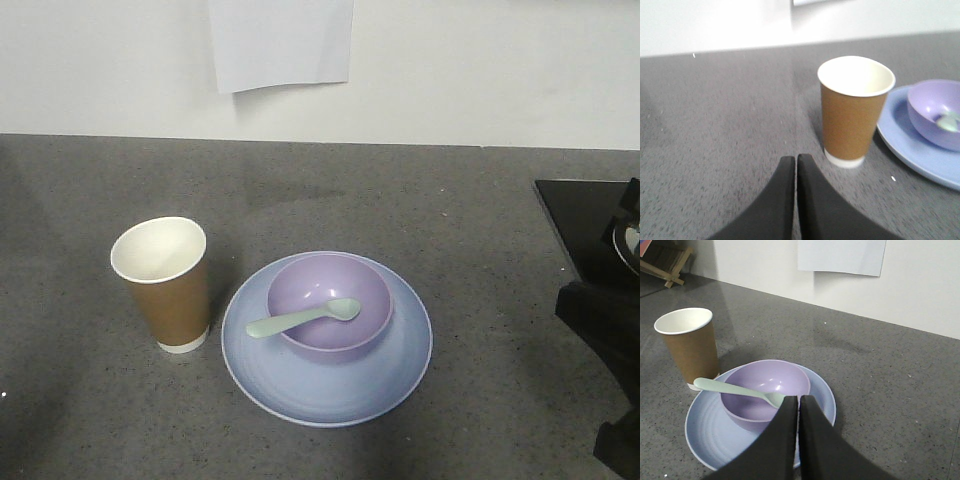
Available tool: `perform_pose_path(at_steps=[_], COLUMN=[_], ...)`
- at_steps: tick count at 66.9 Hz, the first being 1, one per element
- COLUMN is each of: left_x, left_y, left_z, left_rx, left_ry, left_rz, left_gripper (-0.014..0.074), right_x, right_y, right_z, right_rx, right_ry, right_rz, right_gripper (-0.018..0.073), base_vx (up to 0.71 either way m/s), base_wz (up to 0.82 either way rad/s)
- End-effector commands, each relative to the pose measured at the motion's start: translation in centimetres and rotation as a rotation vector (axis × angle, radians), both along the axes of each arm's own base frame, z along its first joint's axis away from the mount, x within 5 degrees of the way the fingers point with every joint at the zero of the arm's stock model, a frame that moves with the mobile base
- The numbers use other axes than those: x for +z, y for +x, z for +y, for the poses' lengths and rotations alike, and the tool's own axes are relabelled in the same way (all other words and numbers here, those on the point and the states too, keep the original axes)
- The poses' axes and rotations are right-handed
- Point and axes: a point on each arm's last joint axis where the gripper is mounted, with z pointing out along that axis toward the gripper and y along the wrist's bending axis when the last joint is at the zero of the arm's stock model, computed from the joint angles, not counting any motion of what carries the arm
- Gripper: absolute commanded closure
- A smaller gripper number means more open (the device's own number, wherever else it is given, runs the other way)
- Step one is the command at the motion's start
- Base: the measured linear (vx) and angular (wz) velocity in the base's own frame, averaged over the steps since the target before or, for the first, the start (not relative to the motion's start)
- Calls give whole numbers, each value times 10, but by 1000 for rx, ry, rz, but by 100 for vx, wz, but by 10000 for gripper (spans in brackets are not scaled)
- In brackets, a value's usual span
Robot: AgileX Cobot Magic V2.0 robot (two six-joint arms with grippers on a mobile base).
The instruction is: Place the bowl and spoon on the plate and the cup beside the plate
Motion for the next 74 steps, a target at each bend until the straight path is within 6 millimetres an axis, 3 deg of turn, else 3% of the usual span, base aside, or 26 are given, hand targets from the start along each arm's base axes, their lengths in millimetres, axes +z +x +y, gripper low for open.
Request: perform_pose_path(at_steps=[1,11,24,62,74], left_x=[-16,-58,-89,-90,-88], left_y=[0,-11,-7,-7,-7], left_z=[6,11,14,14,16], left_rx=[72,128,174,174,211], left_ry=[-43,-49,-36,-10,-92], left_rz=[-238,-319,-252,-247,-259], left_gripper=[604,604,603,603,603], right_x=[14,14,13,13,13], right_y=[2,2,1,1,1], right_z=[-2,-2,-2,-2,-2], right_rx=[-31,-31,-30,-25,-23], right_ry=[36,36,35,33,33], right_rz=[-72,-72,-70,-63,-59], right_gripper=[561,561,561,561,561], base_vx=[0,0,0,0,0], base_wz=[0,0,0,0,0])
